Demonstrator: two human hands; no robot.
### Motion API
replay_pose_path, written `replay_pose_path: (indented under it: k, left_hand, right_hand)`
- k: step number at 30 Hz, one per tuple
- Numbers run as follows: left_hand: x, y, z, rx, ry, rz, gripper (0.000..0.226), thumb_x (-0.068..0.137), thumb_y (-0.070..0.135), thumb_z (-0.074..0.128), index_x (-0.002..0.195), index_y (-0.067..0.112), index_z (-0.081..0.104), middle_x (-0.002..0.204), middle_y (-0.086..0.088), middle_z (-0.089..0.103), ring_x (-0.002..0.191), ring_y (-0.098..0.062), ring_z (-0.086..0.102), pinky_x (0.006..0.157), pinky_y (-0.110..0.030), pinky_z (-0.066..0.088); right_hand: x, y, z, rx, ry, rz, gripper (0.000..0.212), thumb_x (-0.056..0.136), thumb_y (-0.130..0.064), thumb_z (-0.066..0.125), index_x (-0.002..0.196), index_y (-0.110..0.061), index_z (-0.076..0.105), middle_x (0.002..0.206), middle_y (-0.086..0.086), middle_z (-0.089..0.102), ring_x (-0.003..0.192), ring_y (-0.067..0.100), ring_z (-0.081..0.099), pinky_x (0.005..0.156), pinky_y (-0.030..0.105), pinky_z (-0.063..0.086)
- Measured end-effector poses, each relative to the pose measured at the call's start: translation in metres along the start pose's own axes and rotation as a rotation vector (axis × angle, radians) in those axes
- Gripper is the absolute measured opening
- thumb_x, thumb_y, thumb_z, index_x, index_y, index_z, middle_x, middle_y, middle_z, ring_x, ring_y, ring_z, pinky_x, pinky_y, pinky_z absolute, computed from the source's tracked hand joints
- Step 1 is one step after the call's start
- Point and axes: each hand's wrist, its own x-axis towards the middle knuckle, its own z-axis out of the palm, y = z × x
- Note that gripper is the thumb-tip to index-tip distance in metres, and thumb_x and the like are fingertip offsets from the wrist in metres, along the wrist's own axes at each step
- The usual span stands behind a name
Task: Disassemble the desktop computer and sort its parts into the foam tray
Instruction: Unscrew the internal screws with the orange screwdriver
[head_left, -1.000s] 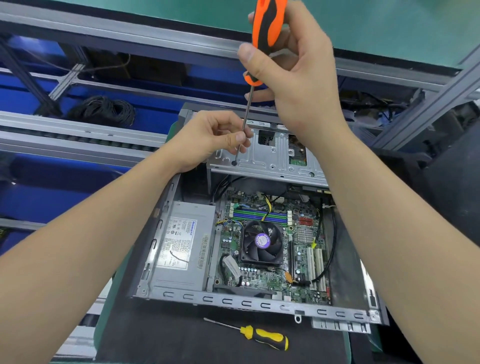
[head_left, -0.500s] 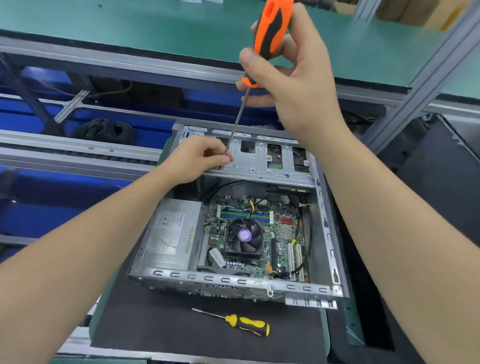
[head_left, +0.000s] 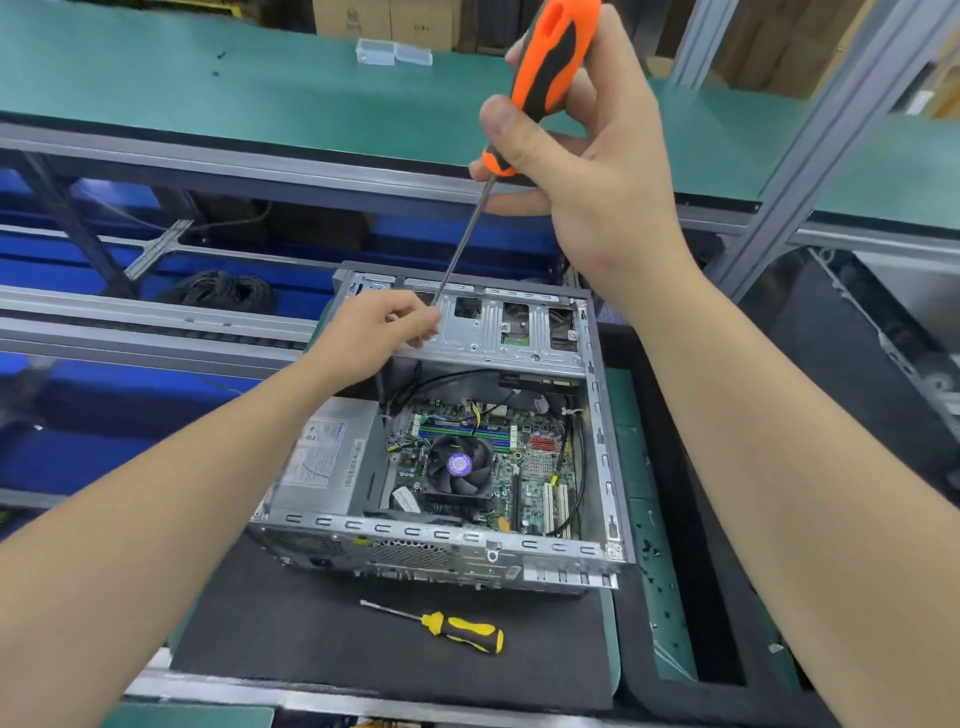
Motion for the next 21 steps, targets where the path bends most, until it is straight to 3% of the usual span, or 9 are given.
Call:
replay_pose_path:
  k: [4,12,16,21]
  left_hand:
    - [-0.008,-0.001,-0.007,-0.057,-0.074,-0.054,0.019,0.099,0.029,0.065,0.087,0.02,0.077,0.088,0.005,0.079,0.075,-0.017,0.078,0.073,-0.036,0.064]
    - [-0.024,-0.025,-0.027,0.095,-0.168,-0.045,0.009,0.092,0.032,0.076,0.1,0.034,0.08,0.092,0.017,0.078,0.09,-0.001,0.073,0.086,-0.026,0.057]
    - [-0.024,-0.033,-0.027,0.084,-0.169,-0.028,0.011,0.092,0.033,0.076,0.101,0.034,0.08,0.093,0.019,0.078,0.092,0.0,0.072,0.093,-0.034,0.058]
    - [-0.018,-0.04,-0.028,-0.035,-0.194,-0.003,0.013,0.091,0.041,0.075,0.104,0.039,0.078,0.097,0.015,0.079,0.095,-0.006,0.074,0.095,-0.042,0.058]
  right_hand:
    - [-0.001,-0.002,0.003,0.015,-0.039,0.016,0.039,0.099,-0.018,0.07,0.124,0.003,0.048,0.108,0.031,0.056,0.08,0.035,0.075,0.063,0.042,0.065]
    - [-0.002,0.018,0.028,0.072,-0.071,0.082,0.038,0.098,-0.018,0.072,0.119,0.003,0.048,0.1,0.025,0.055,0.076,0.038,0.074,0.068,0.048,0.065]
    - [0.0,0.031,0.044,0.04,-0.102,0.116,0.036,0.096,-0.022,0.073,0.116,-0.003,0.049,0.092,0.006,0.059,0.078,0.034,0.075,0.063,0.046,0.064]
    - [-0.002,0.052,0.06,-0.022,-0.132,0.141,0.03,0.094,-0.026,0.074,0.102,-0.013,0.049,0.09,0.006,0.06,0.08,0.037,0.072,0.063,0.048,0.064]
